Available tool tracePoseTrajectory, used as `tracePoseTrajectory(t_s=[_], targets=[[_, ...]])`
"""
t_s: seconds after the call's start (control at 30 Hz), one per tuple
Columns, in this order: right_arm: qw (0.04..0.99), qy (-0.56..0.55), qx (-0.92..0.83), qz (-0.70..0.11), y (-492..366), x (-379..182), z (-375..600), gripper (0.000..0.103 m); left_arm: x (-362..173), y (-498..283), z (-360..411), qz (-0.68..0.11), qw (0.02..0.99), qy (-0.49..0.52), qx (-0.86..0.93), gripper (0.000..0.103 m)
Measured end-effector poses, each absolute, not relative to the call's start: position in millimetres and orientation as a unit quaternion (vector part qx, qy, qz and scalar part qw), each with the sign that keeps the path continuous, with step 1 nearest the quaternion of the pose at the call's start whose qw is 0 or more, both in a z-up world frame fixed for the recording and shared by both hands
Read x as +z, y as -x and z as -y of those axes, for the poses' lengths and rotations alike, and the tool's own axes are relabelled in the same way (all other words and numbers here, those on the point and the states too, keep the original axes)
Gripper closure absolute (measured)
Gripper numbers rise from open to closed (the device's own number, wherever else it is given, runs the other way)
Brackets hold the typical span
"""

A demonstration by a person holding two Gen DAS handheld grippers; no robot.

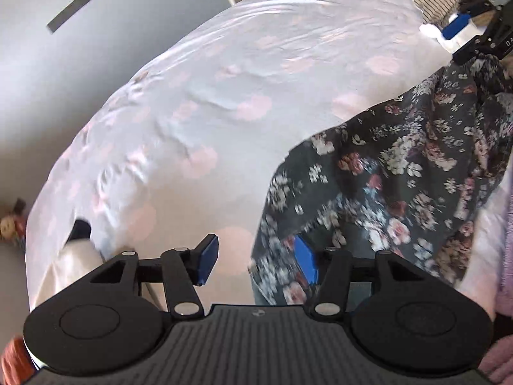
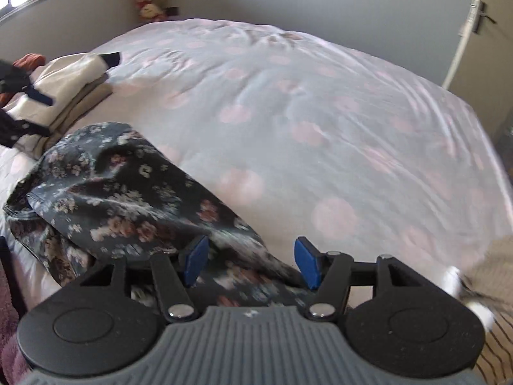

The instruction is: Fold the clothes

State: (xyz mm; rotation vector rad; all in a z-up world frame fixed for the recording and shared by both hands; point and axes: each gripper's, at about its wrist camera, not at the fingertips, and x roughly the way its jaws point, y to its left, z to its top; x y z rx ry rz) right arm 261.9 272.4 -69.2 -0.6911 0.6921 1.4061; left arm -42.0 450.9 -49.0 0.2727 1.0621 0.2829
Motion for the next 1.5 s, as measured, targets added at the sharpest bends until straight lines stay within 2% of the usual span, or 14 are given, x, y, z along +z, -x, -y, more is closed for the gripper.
tracePoseTrajectory(t_s=[0.17, 0.33, 0.47, 0.5, 0.57, 0.6, 0.63, 0.73, 0.93, 1.07, 1.3, 1.5], targets=[[0.592, 0.306, 0.677, -0.311, -243.8, -93.5, -331.3, 0.035, -80.9, 6.0, -467.2, -0.513, 0.844, -0.128, 0.092, 0.052], [0.541, 0.321, 0.714, -0.308, -230.3, -114.8, -386.8, 0.035, -104.5, -4.1, -479.6, -0.52, 0.847, -0.099, 0.054, 0.055], [0.513, 0.316, 0.729, -0.324, -228.2, -128.4, -418.7, 0.036, -106.9, -1.8, -490.4, -0.512, 0.857, -0.053, 0.029, 0.075], [0.503, 0.316, 0.733, -0.332, -226.9, -132.5, -423.8, 0.039, -106.7, -0.7, -490.7, -0.512, 0.857, -0.049, 0.026, 0.077], [0.49, 0.322, 0.735, -0.342, -222.2, -139.7, -428.7, 0.056, -105.4, 2.2, -488.8, -0.51, 0.859, -0.049, 0.02, 0.086], [0.489, 0.324, 0.735, -0.341, -219.5, -139.2, -426.6, 0.074, -103.6, 4.0, -486.7, -0.508, 0.86, -0.053, 0.021, 0.087], [0.487, 0.327, 0.735, -0.34, -216.9, -138.7, -424.5, 0.089, -100.7, 6.8, -483.7, -0.504, 0.862, -0.057, 0.022, 0.09], [0.494, 0.331, 0.737, -0.322, -208.6, -126.7, -406.4, 0.097, -87.6, 17.9, -469.6, -0.494, 0.866, -0.069, 0.02, 0.098], [0.494, 0.333, 0.748, -0.291, -180.7, -89.1, -338.8, 0.098, -62.1, 51.3, -422.6, -0.507, 0.856, -0.101, -0.002, 0.099], [0.482, 0.344, 0.756, -0.278, -146.5, -77.5, -288.3, 0.098, -66.6, 80.3, -388.2, -0.529, 0.841, -0.109, -0.012, 0.1], [0.46, 0.35, 0.751, -0.321, -95.4, -100.8, -213.8, 0.098, -89.1, 131.0, -330.9, -0.569, 0.814, -0.11, -0.048, 0.1], [0.464, 0.348, 0.743, -0.335, -82.9, -110.8, -192.2, 0.098, -80.4, 154.4, -317.0, -0.568, 0.816, -0.094, -0.041, 0.097]])
